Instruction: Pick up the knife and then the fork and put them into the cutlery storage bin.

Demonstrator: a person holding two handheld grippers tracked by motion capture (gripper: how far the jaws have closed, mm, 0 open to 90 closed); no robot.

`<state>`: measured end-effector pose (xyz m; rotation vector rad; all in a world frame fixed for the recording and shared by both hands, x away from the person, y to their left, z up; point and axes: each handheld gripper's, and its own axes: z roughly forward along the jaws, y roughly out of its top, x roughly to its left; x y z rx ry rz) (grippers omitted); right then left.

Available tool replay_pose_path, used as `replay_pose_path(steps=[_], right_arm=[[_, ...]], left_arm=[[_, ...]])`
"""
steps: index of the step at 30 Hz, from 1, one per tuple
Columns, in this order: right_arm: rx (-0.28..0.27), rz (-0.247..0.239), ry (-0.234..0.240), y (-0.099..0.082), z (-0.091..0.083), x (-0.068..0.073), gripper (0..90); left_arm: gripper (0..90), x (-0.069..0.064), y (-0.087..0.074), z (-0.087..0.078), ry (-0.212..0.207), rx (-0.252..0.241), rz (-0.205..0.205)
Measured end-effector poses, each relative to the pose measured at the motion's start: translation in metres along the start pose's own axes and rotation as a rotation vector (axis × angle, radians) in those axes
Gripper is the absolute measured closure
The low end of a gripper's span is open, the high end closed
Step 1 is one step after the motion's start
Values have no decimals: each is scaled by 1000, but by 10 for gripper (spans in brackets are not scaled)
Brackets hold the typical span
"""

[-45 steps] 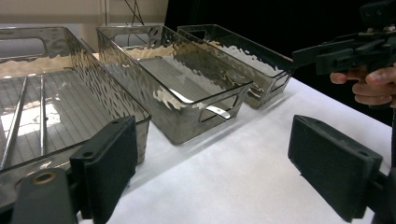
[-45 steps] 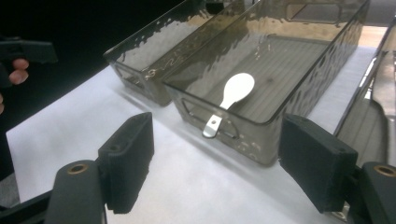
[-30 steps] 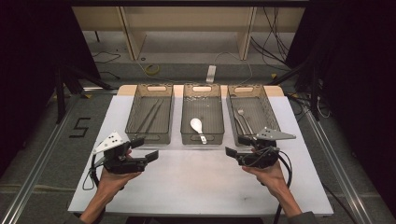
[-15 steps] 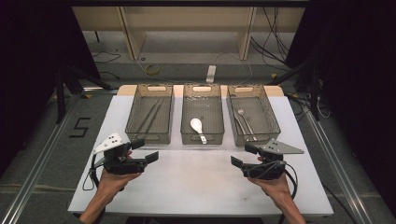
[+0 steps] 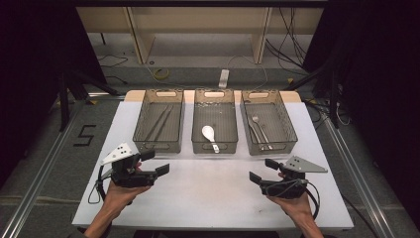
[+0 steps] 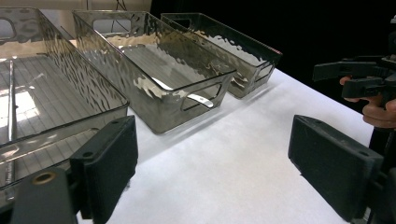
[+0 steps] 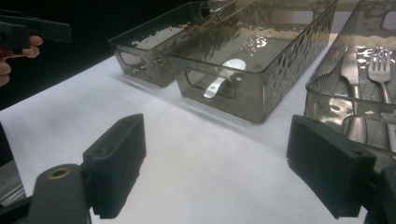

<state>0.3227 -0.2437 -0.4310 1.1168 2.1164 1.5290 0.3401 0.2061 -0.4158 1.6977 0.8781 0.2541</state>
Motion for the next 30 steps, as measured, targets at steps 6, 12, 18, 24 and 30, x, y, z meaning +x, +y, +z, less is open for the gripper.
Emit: replay_pose_path(steps=[6, 12, 18, 24, 30], right_arm=[[0, 2, -2, -1, -1, 0, 204], [-1, -4, -4, -2, 0, 0, 204], [11, -3, -6, -2, 1, 0, 204], [11, -8, -6, -2, 2, 0, 204], [13, -9, -7, -2, 2, 0, 204]], left_arm=[[152, -1, 0, 2, -1, 6, 5], [152, 0, 0, 1, 1, 0, 5], [152, 0, 1, 1, 2, -1, 7], [152, 0, 1, 0, 2, -2, 7], [152, 0, 1, 0, 4, -1, 8]])
